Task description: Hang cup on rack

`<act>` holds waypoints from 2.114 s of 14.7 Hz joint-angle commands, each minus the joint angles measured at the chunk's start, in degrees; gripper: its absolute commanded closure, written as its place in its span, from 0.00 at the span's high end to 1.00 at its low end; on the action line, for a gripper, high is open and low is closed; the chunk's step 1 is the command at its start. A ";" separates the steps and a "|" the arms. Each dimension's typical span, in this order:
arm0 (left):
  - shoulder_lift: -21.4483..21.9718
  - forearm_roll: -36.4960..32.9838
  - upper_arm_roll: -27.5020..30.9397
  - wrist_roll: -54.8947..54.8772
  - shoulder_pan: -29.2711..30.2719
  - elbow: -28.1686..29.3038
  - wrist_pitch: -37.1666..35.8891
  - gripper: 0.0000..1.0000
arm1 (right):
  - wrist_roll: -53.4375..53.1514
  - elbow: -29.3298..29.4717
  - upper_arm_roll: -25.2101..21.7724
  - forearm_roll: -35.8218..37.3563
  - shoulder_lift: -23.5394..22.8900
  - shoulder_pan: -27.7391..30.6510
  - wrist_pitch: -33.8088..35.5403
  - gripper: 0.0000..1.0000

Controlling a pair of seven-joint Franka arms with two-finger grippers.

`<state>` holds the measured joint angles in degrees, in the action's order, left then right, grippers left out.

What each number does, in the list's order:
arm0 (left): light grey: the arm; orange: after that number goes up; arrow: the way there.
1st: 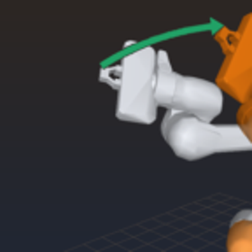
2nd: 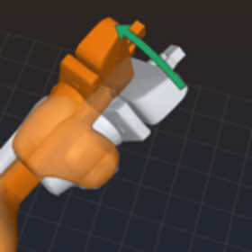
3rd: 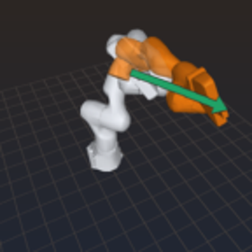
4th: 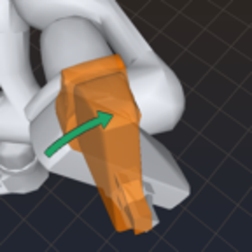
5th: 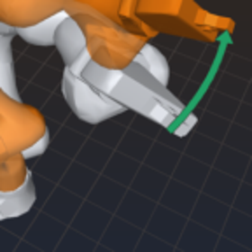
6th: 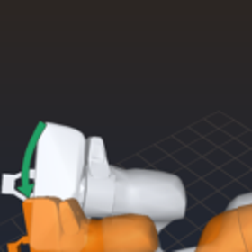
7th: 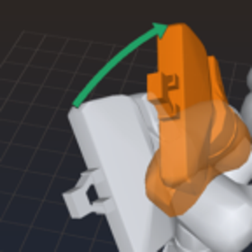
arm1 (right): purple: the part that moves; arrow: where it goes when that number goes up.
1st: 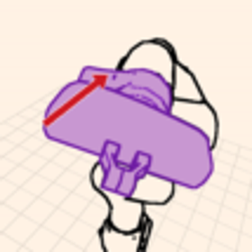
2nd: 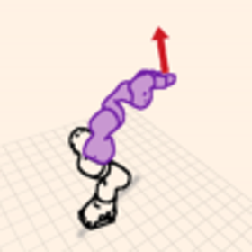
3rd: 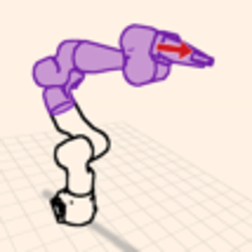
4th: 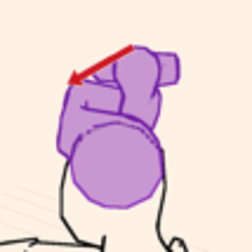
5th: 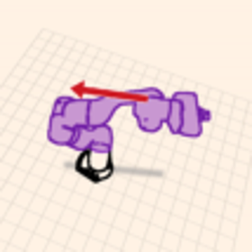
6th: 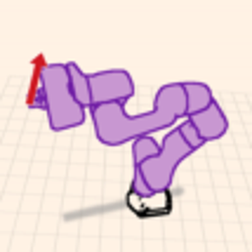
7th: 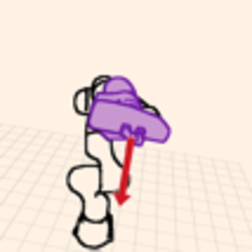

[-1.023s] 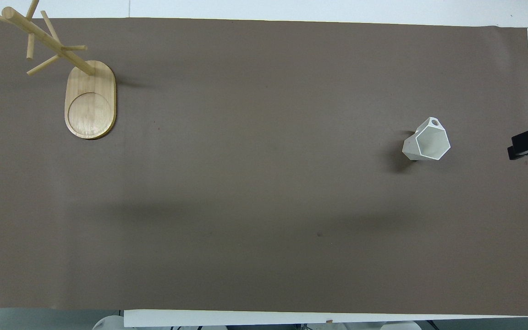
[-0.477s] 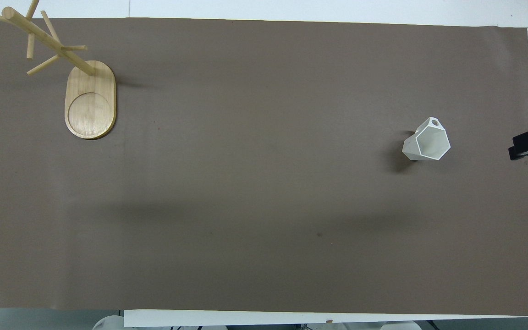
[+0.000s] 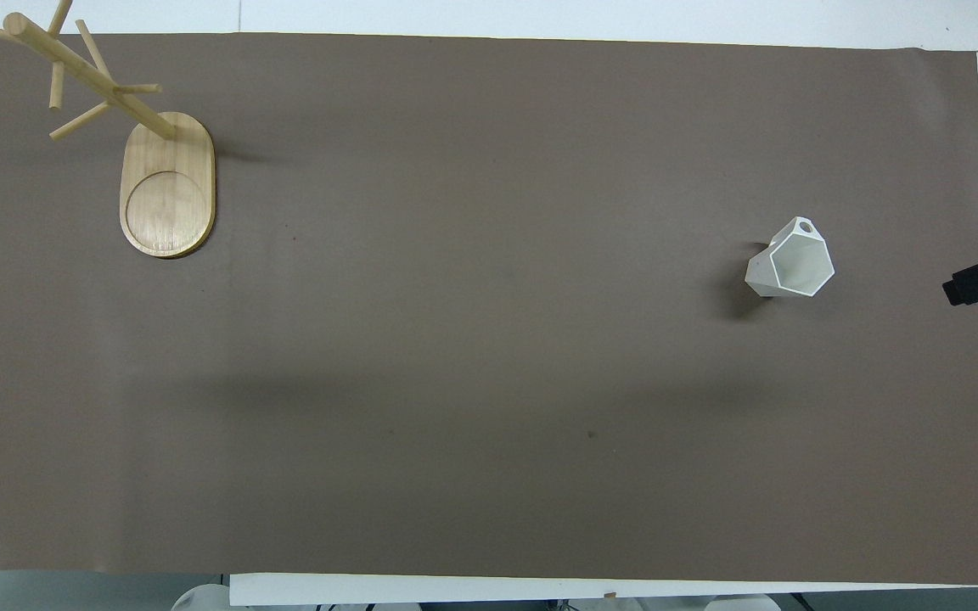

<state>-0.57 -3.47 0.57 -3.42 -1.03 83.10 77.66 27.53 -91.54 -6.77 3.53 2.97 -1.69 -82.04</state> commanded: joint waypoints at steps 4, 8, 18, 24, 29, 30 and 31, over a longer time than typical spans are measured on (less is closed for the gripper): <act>1.80 -1.19 0.22 -0.27 -0.29 2.25 1.00 1.00 | 35.24 -0.31 -0.35 -11.15 -6.47 12.47 -4.79 1.00; 1.80 -1.19 0.22 -0.27 -0.29 2.25 1.00 1.00 | 61.99 0.04 -0.35 -27.58 -15.34 19.87 -9.36 1.00; 1.80 -1.19 0.22 -0.27 -0.29 2.33 1.00 1.00 | 106.03 -11.80 -0.27 -64.15 -30.21 28.76 -0.31 1.00; 1.80 -1.19 0.22 -0.27 -0.29 2.33 1.00 1.00 | 114.49 -11.73 -0.09 -68.04 -39.01 29.73 1.36 1.00; 1.80 -1.19 0.22 -0.27 -0.29 2.33 1.00 1.00 | 119.68 -13.05 0.17 -68.39 -38.83 28.59 1.45 1.00; 1.80 -1.19 0.22 -0.27 -0.29 2.33 1.00 1.00 | 119.68 -13.14 0.26 -68.40 -38.83 28.32 1.45 1.00; 1.80 -1.19 0.22 -0.27 -0.29 2.33 1.00 1.00 | 119.77 -13.92 0.17 -68.40 -38.75 28.23 1.45 1.00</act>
<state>-0.57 -3.47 0.57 -3.42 -1.03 83.10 77.66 145.89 -103.66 -6.52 -63.83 -36.59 26.77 -81.04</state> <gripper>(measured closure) 0.000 0.000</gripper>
